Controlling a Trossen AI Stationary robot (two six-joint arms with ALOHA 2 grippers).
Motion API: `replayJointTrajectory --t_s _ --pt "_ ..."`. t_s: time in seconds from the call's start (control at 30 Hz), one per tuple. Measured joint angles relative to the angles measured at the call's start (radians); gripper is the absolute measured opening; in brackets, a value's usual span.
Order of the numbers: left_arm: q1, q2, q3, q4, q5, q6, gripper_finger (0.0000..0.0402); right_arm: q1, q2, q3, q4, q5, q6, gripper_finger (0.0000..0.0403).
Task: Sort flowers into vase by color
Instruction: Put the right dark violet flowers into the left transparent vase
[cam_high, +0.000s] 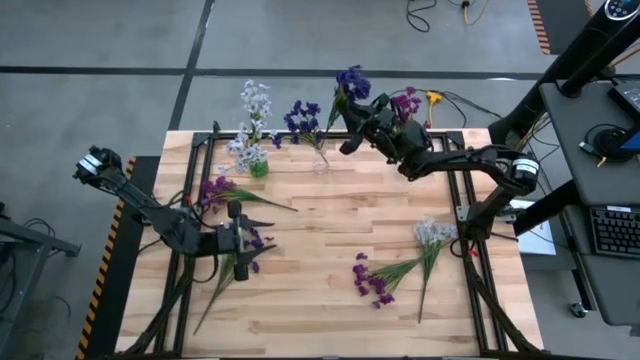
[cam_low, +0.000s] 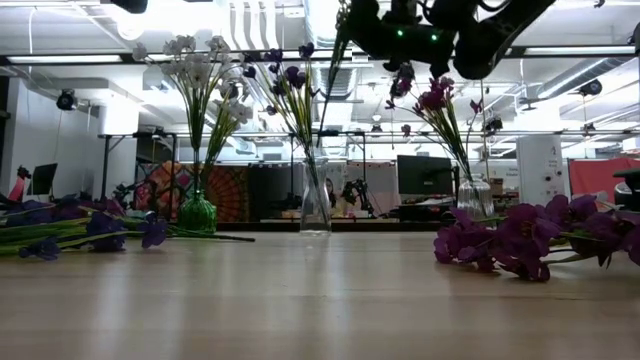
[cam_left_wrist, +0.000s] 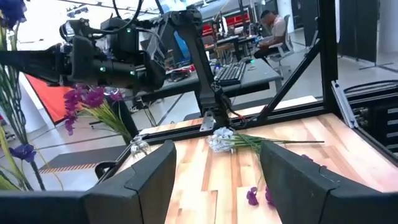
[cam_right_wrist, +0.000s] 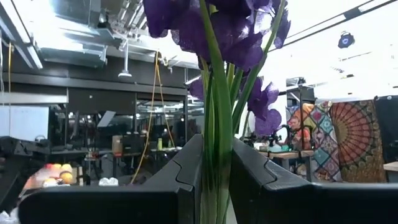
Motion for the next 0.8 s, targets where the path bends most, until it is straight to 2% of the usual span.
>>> replayJointTrajectory --t_s 0.23,0.8 --pt "0.001 -0.020 -0.006 0.001 -0.070 -0.011 0.0215 0.000 0.060 0.062 -0.073 0.000 -0.071 0.0052" --pt "0.000 -0.018 -0.001 -0.004 -0.075 -0.014 0.0215 -0.005 0.105 0.070 -0.070 0.011 -0.055 0.0052"
